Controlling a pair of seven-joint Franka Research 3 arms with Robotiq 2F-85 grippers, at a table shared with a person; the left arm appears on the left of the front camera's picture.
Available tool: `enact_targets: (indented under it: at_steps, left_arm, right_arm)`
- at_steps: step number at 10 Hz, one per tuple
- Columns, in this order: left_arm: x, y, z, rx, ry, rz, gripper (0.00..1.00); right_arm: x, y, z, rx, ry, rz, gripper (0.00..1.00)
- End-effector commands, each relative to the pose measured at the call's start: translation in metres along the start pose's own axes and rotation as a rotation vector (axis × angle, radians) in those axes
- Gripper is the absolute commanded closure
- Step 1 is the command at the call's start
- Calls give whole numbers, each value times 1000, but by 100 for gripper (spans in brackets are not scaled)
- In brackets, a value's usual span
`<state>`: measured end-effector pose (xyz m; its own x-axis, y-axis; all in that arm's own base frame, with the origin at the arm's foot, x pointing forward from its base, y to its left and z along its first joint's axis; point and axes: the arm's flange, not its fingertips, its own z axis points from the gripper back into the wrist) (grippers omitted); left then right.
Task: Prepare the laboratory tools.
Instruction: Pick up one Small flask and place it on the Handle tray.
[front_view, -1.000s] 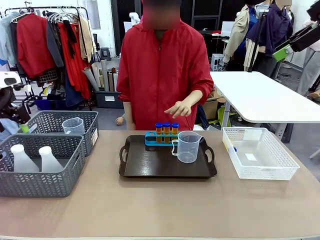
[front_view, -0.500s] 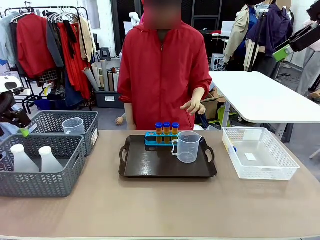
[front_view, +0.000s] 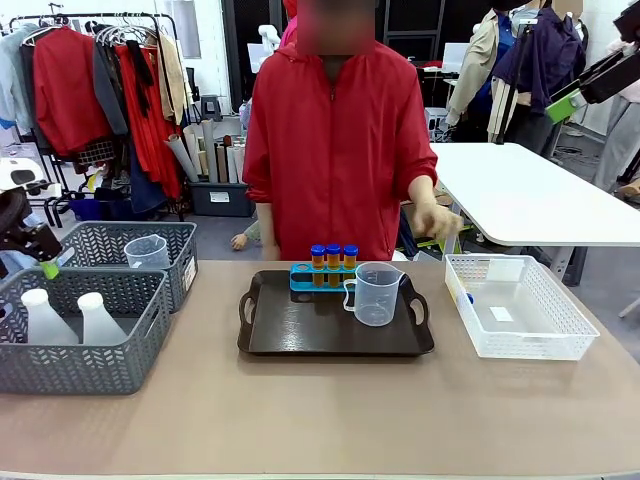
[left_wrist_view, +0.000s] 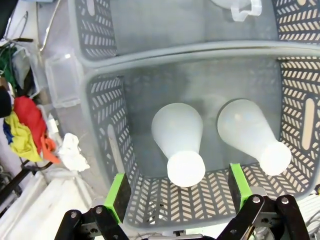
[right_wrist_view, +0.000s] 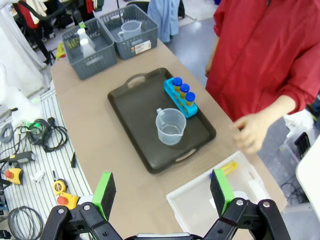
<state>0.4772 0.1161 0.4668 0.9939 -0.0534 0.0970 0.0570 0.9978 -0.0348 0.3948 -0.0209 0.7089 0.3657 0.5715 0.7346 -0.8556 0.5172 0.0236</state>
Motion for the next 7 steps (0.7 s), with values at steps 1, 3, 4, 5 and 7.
enact_targets:
  at_steps: [1,3,4,5,7]
  left_arm:
    - [-15,0,-14,37,-12,47,0]
    - [-25,1,-21,60,-14,62,0]
    - [-28,-3,-26,71,-9,48,0]
    - [-27,-5,-30,74,-7,32,0]
    - [-22,-9,-36,84,-29,15,0]
  right_arm:
    - [1,1,1,9,-12,7,0]
    - [1,1,1,9,-12,7,0]
    - [1,1,1,9,-12,7,0]
    - [1,1,1,9,-12,7,0]
    - [1,1,1,9,-12,7,0]
